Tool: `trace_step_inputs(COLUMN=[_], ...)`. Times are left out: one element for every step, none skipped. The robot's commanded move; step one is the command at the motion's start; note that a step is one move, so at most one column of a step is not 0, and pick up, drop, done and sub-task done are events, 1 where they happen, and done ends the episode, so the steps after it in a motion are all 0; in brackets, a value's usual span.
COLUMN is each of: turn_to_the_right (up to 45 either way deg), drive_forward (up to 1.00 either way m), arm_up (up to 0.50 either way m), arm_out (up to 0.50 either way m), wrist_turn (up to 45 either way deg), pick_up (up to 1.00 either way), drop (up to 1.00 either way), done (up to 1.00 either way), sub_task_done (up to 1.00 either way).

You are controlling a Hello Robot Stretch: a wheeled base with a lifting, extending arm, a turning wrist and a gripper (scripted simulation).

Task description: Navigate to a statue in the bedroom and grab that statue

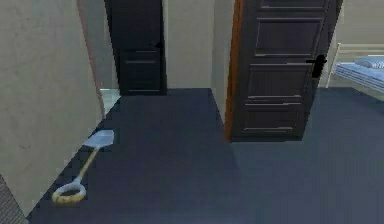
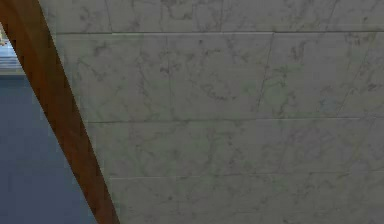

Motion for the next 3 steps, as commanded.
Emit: trace_step_inputs(turn_to_the_right=[-3.0,0.0,-6.0], drive_forward=[0.0,0.2,0.0], arm_up=[0.0,0.0,0.0], arm_out=[0.0,0.0,0.0], wrist_turn=[0.0,0.0,0.0], pick_up=[0.0,0.0,0.0], drop=[0.0,0.0,0.0], done=[0.0,0.0,0.0], sub_task_done=[0.0,0.0,0.0])
